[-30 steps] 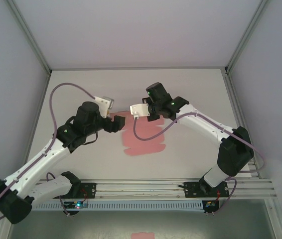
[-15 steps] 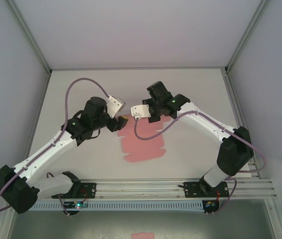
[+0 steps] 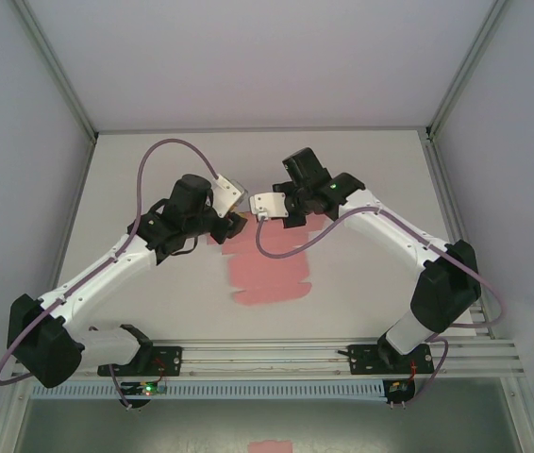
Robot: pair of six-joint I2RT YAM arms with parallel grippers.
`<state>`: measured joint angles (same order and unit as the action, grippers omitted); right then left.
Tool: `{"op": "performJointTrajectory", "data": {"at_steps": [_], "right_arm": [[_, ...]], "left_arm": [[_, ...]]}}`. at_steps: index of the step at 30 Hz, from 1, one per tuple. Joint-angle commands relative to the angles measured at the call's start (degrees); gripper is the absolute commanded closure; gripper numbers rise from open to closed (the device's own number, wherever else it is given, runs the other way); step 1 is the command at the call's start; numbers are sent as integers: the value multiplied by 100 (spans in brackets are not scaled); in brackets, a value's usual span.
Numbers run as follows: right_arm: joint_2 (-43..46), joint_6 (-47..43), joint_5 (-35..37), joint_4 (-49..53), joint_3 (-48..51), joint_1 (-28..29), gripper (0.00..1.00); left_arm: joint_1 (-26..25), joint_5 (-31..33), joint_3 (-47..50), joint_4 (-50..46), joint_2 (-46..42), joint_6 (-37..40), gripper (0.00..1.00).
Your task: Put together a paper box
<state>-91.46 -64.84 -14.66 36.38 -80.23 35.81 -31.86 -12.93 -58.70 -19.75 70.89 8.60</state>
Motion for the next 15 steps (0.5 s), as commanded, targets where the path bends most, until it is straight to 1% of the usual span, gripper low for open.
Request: {"op": "performJointTrajectory", "data": {"at_steps": [1,2,5,6,8,13,15], "right_arm": [[-98,61,-273,185,-221,-50,100],[-96,59,-275,208,-230,-48,100],[-69,66,-319,233,-222,-33,100],[-59,91,-323,213,-222,-35,100],[-36,151,-331,159,-230,-26,100],[-38,354,-381,214,-390,-30,100],[-80,446,-350,279,-465,-28,100]], "left_arm": [[17,-297,58,-6,-196,200,57],[22,-284,71,13,-223,201,59],[19,-106,-22,-23,-205,129,72],[24,-46,-67,-51,-171,111,74],[16,-26,-136,-120,-99,121,76],[20,-141,-147,-170,12,99,76],[21,-130,-142,-161,22,25,79]]}}
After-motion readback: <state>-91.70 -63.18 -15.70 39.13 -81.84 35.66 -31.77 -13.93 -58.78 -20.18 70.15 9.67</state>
